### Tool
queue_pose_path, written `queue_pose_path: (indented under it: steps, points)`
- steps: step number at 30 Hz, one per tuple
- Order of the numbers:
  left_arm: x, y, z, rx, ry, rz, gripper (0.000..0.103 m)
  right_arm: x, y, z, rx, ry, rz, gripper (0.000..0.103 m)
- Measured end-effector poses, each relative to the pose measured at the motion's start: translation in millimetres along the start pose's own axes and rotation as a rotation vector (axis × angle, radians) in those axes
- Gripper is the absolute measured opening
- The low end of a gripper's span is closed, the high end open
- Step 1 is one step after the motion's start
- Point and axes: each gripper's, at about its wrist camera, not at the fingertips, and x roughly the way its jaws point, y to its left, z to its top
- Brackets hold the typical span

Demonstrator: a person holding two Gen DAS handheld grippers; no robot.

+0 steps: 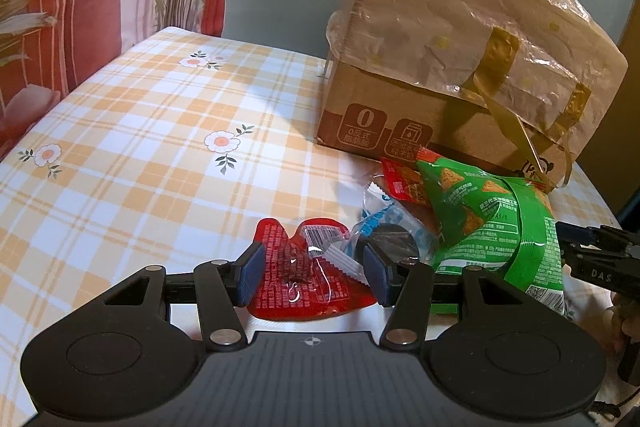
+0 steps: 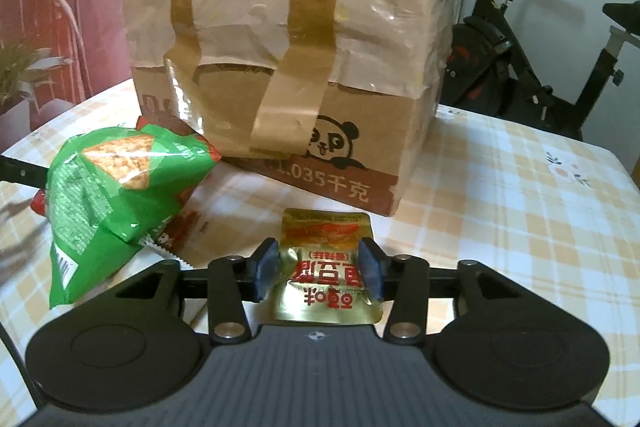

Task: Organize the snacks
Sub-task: 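Grasp the gold sauce packet with the right tool while the left tool grasps the red wrapper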

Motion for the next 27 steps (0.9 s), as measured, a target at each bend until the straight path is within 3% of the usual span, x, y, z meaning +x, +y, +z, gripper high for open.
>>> queue_pose_path:
  steps: [13, 14, 16, 20, 27]
  points:
    - [0.3, 3.0, 0.5, -0.007, -0.002, 0.005, 0.056, 6.9, -7.0, 2.7, 0.038, 0.036, -0.056, 0.068]
    - [-0.5, 4.4, 1.2, -0.013, -0.009, 0.009, 0.056, 6.7, -6.8, 2.6, 0.034, 0.035, -0.056, 0.068]
    - [-2.5, 7.9, 2.0, -0.028, -0.022, 0.017, 0.056, 5.7, -7.8, 2.6, 0.031, 0.025, -0.033, 0.053]
    - [-3.1, 14.7, 3.1, -0.058, -0.029, 0.034, 0.056, 2.3, -5.9, 1.3, 0.021, 0.003, -0.008, 0.046]
    - [2.8, 17.3, 1.1, -0.067, -0.01, 0.032, 0.056, 0.8, -2.9, 0.0, 0.02, -0.006, -0.008, 0.044]
